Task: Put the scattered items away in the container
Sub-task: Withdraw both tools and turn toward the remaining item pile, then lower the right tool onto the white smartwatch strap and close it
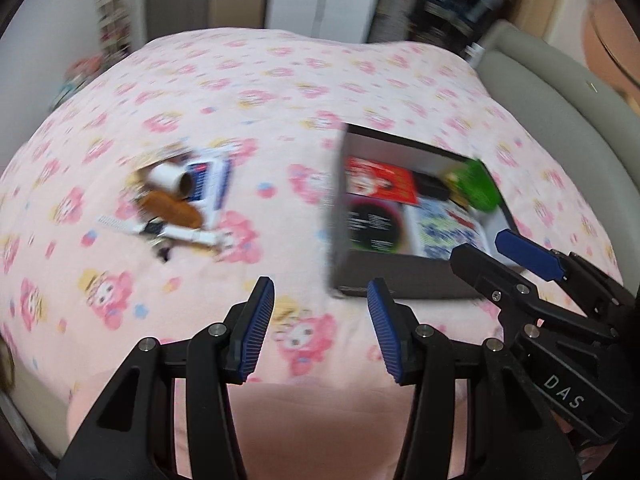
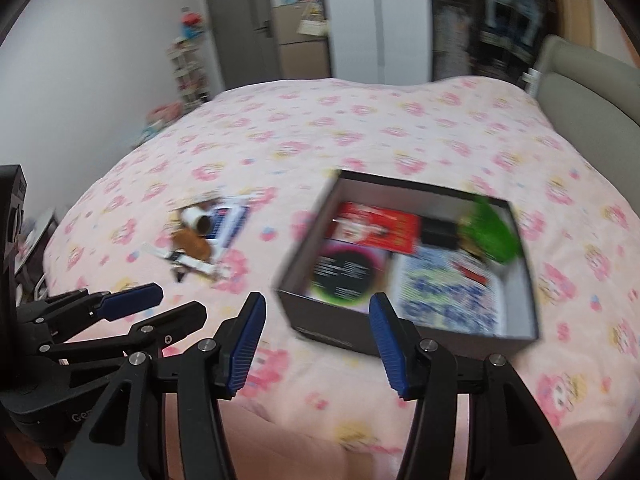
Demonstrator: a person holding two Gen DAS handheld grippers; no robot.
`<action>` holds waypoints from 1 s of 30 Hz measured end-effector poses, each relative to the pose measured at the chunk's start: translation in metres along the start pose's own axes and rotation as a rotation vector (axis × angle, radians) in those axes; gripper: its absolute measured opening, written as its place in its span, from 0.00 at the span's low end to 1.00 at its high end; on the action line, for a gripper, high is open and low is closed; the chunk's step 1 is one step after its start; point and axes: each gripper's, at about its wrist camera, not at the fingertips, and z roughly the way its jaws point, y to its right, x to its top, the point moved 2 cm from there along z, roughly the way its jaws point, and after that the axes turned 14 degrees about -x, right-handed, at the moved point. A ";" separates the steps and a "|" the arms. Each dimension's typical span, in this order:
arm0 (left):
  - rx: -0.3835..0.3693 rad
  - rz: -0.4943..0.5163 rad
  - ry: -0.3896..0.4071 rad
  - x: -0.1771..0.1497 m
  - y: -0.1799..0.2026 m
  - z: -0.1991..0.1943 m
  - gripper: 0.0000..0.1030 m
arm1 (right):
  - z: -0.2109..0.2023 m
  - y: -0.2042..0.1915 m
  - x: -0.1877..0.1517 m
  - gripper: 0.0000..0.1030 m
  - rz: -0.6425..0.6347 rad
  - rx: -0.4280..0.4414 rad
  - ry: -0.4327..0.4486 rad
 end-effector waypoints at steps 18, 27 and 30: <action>-0.051 -0.540 0.018 0.041 -0.210 0.029 0.47 | 0.141 -0.151 0.052 0.47 -0.140 0.139 -0.145; -0.085 -0.734 -0.112 0.044 -0.247 0.105 0.46 | 0.209 -0.188 0.021 0.47 -0.237 0.141 -0.278; -0.042 -0.730 -0.142 0.045 -0.251 0.118 0.46 | 0.221 -0.191 0.016 0.47 -0.267 0.126 -0.298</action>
